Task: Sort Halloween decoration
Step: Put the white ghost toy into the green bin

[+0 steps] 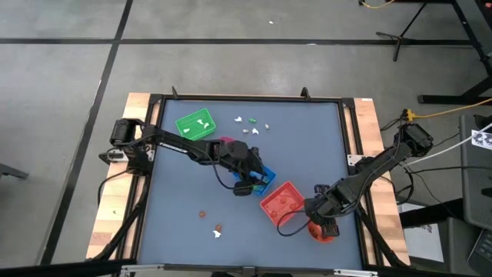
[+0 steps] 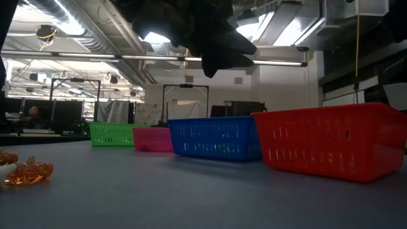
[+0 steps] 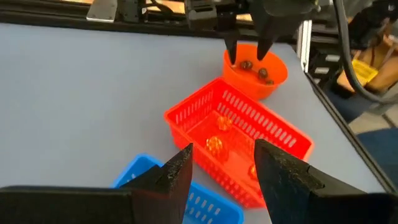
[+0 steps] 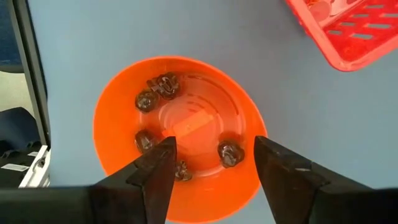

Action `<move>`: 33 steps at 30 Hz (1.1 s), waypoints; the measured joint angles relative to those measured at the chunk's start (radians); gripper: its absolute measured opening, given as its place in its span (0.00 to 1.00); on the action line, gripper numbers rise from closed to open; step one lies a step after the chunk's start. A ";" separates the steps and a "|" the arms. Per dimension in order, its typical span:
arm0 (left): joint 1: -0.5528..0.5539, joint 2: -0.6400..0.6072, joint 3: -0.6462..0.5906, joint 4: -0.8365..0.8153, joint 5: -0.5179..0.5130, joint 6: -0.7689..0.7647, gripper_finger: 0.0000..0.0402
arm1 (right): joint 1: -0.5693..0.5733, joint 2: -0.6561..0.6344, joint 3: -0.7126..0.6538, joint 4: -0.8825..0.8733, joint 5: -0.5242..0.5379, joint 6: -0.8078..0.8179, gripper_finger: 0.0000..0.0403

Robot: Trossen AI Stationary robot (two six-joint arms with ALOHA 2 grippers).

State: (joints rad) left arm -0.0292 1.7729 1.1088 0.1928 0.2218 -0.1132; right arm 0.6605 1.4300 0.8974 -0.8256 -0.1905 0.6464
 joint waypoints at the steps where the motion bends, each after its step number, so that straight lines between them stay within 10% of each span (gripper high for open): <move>1: -0.002 -0.010 -0.001 -0.015 0.000 0.015 0.39 | 0.000 0.000 0.000 0.001 0.000 0.000 0.53; 14: -0.004 -0.236 -0.001 -0.367 -0.001 0.071 0.39 | -0.117 -0.001 0.106 -0.096 -0.005 -0.063 0.52; 28: -0.091 -0.341 0.000 -0.690 -0.003 0.034 0.39 | -0.447 -0.001 0.287 -0.055 0.518 -0.479 0.52; 33: -0.122 -0.340 0.000 -0.755 0.002 0.009 0.39 | -0.620 0.008 0.288 0.135 0.508 -0.573 0.52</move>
State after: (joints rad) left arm -0.1508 1.4332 1.1084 -0.5623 0.2235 -0.1044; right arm 0.0404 1.4375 1.1854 -0.6908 0.3178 0.0733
